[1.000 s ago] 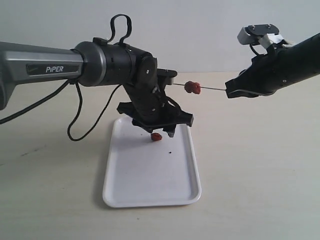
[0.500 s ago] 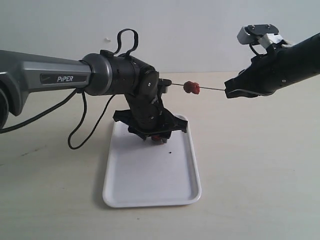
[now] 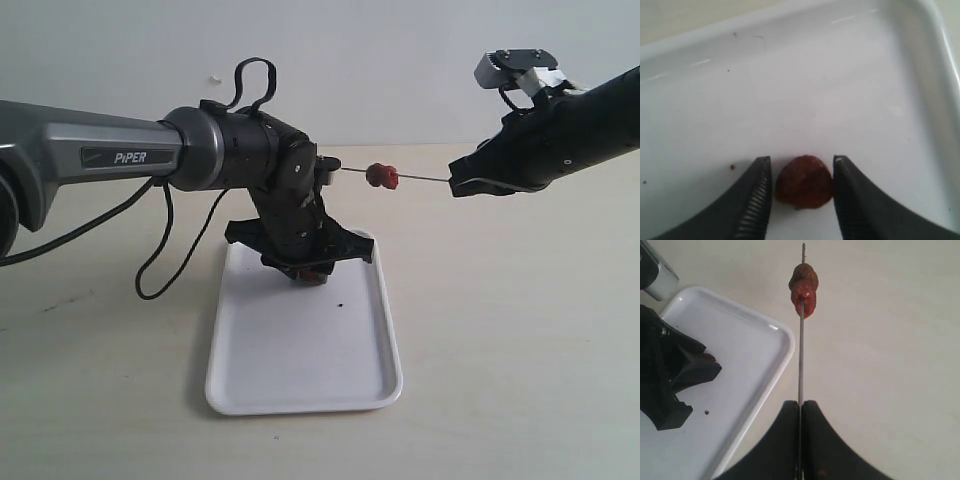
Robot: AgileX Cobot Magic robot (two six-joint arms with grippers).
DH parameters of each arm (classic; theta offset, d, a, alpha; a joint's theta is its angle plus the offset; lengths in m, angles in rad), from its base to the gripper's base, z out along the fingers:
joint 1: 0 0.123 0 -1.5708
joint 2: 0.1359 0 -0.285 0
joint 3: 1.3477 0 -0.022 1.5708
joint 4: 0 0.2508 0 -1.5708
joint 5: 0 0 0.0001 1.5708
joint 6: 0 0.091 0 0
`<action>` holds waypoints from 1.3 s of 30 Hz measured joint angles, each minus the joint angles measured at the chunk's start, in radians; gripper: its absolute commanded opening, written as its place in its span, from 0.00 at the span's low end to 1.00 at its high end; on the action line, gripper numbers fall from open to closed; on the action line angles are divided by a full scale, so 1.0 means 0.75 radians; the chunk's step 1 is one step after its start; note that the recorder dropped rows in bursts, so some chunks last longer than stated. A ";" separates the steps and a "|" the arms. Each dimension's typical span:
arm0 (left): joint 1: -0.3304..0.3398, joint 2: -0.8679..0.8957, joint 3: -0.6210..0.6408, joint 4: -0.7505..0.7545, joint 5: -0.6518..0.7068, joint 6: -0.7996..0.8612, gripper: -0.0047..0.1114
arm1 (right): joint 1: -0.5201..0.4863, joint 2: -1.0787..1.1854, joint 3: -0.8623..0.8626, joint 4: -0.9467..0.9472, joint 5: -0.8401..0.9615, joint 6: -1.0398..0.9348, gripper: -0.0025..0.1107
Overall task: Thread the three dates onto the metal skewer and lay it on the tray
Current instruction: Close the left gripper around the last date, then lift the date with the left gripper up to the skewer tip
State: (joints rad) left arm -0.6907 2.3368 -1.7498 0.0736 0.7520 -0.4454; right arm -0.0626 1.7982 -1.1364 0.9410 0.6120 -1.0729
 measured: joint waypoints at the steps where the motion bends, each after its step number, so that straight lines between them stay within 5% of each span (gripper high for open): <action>1: 0.000 0.000 0.000 0.000 0.000 0.000 0.37 | 0.000 0.000 0.000 0.003 0.002 0.000 0.02; 11: 0.000 0.000 0.000 0.000 0.000 0.000 0.37 | 0.000 0.000 0.000 0.008 0.005 0.000 0.02; 18: 0.000 0.000 0.000 0.000 0.003 0.000 0.25 | 0.000 0.000 0.000 0.008 0.005 0.000 0.02; 29: 0.005 0.000 -0.002 0.000 0.011 0.047 0.25 | 0.000 0.000 0.000 0.008 0.010 -0.008 0.02; 39: 0.105 -0.019 -0.036 -0.008 0.238 0.202 0.25 | 0.000 0.000 0.000 0.008 0.010 -0.055 0.02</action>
State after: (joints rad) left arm -0.6119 2.3222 -1.7768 0.0678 0.9307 -0.2943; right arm -0.0626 1.7982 -1.1364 0.9469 0.6196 -1.1143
